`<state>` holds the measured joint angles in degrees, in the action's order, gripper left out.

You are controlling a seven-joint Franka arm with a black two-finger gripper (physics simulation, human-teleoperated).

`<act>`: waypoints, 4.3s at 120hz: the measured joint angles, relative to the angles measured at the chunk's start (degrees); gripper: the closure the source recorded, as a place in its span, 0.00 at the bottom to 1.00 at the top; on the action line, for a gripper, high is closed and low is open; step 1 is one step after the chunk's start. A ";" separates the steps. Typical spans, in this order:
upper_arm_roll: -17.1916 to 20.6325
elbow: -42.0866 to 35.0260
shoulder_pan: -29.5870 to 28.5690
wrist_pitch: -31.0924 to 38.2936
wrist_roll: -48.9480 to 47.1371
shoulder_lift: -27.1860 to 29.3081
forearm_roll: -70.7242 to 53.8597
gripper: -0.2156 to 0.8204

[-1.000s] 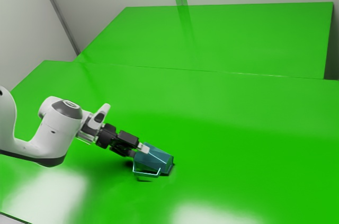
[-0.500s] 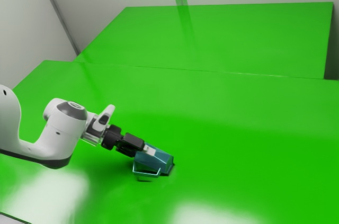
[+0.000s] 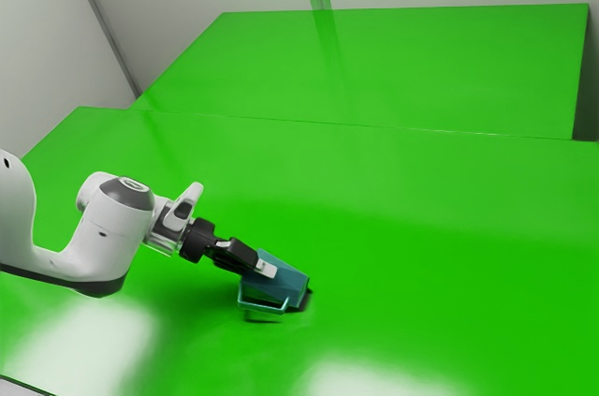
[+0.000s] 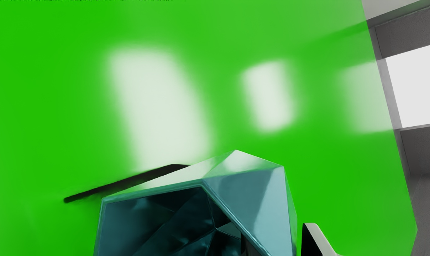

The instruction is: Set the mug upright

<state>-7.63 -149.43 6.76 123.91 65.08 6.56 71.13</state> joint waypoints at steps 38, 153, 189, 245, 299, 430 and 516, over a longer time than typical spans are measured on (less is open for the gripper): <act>0.07 0.23 1.86 1.52 0.16 3.67 -0.53 0.93; 9.05 19.52 -5.97 -3.89 -26.27 1.99 -60.16 0.94; 9.38 17.32 -5.12 -3.35 -35.67 3.23 -70.77 0.94; 9.56 14.60 -5.00 6.23 -46.85 0.74 -78.11 0.96; 9.58 14.64 -4.95 9.13 -53.62 -2.35 -79.33 0.96; 9.73 18.39 -4.93 6.11 -57.37 2.31 -75.13 0.31; 16.03 50.45 -9.38 -21.87 -61.19 -7.09 -71.19 0.23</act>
<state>8.41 -98.98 -2.62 102.04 3.89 -0.53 -0.06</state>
